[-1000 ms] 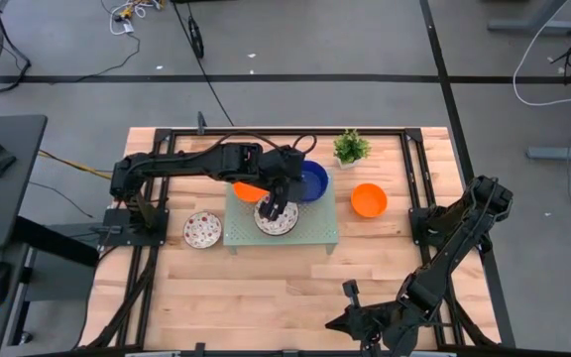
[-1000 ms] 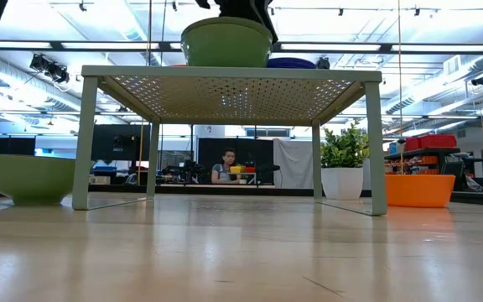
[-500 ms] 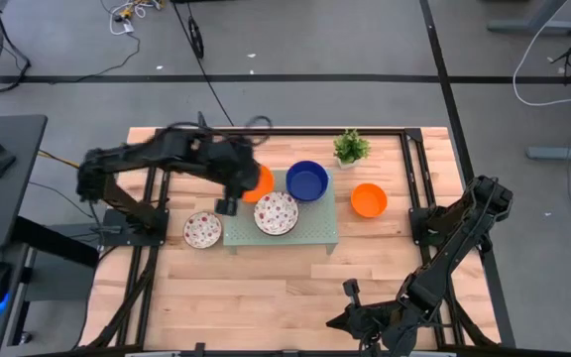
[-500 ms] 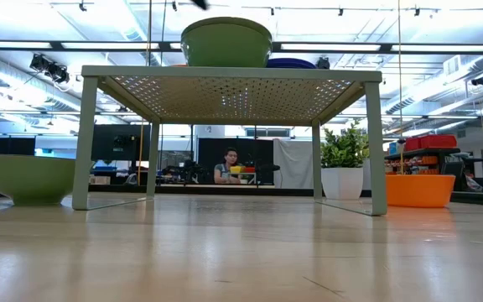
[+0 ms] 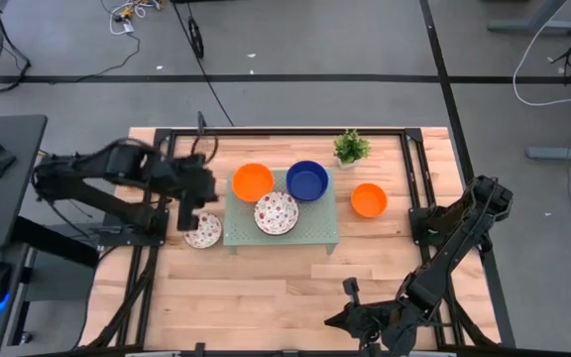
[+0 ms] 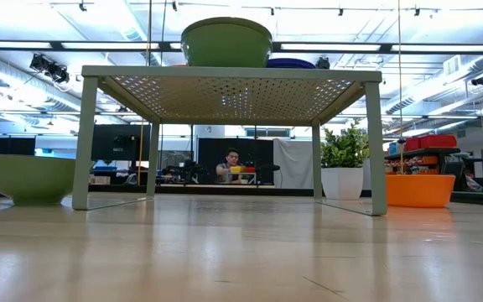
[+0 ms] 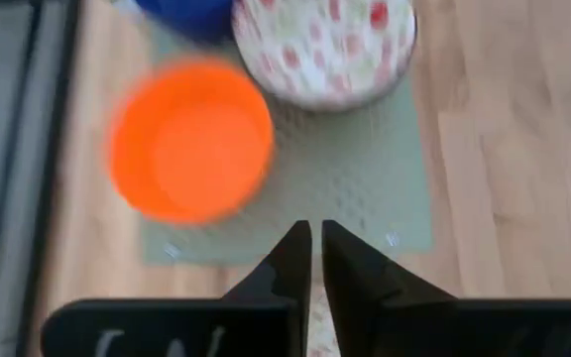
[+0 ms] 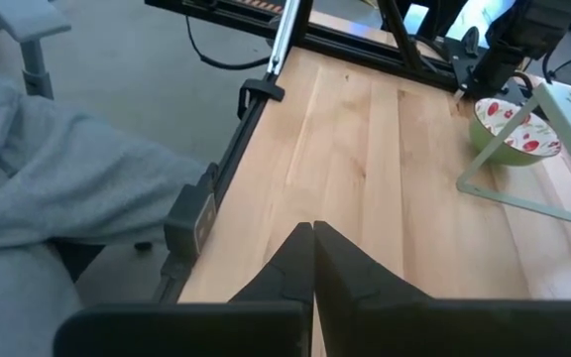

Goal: Pick & Place Mini bowls
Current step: Stack the white patterned bowl on top of the white patterned bowl on the shelf

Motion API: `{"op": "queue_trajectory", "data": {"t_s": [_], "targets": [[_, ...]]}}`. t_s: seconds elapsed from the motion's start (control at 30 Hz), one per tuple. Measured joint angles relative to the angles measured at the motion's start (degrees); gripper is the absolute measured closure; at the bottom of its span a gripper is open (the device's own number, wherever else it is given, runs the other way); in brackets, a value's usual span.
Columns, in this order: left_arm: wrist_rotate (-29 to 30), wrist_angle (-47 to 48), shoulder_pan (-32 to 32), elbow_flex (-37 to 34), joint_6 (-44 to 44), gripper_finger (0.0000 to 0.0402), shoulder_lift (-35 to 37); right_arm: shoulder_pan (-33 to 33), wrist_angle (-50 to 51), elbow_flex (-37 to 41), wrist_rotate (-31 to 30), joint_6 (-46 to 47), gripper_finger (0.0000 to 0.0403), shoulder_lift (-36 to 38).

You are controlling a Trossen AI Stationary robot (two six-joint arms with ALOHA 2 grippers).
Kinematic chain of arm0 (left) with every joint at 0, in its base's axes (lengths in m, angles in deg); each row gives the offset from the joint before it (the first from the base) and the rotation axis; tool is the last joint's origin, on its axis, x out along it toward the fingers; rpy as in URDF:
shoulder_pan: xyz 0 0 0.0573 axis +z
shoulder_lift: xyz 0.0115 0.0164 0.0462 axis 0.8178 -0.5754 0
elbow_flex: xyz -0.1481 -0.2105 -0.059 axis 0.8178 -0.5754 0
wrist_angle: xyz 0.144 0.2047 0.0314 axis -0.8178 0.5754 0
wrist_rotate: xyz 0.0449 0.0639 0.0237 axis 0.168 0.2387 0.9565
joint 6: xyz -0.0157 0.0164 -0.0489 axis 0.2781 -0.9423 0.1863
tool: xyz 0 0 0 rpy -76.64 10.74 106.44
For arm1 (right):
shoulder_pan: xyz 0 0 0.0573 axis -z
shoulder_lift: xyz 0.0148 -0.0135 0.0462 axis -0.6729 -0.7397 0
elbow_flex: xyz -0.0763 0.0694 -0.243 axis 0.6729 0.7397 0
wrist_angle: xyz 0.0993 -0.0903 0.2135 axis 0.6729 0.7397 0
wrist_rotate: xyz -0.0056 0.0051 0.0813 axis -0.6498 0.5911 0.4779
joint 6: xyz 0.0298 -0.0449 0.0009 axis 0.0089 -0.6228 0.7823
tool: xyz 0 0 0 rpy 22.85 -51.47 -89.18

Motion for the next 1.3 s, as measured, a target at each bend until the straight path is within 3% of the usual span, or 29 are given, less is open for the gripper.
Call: {"op": "queue_trajectory", "data": {"t_s": [0.27,0.57,0.7,0.83,1.03,1.13,1.3], "targets": [[0.05,-10.34,-5.93,-29.65,16.48,0.0383,13.51,0.84,-0.39,0.0,0.04,-0.04,0.0396,0.0],[-0.07,-22.51,-9.12,-48.7,29.26,0.0378,17.51,2.33,-0.58,0.0,0.08,-0.06,0.0396,0.0],[-4.99,-23.25,-9.54,-51.0,25.59,0.0343,17.02,2.35,-0.58,0.0,0.11,-0.06,0.0396,0.0],[-7.69,-24.67,-12.28,-51.0,23.68,0.028,17.05,2.35,-0.61,0.0,0.12,-0.06,0.0396,0.0],[-2.4,-25.12,-19.13,-51.03,23.65,0.0201,15.49,2.35,-0.58,0.0,0.3,-0.02,0.0396,0.0],[2.33,-25.0,-21.22,-51.03,27.16,0.019,13.31,2.35,-0.58,0.0,0.49,-0.04,0.0396,0.0],[4.02,-25.15,-23.48,-51.03,31.3,0.0202,8.3,2.35,-0.58,0.0,0.47,-0.04,0.0396,0.0]]}}
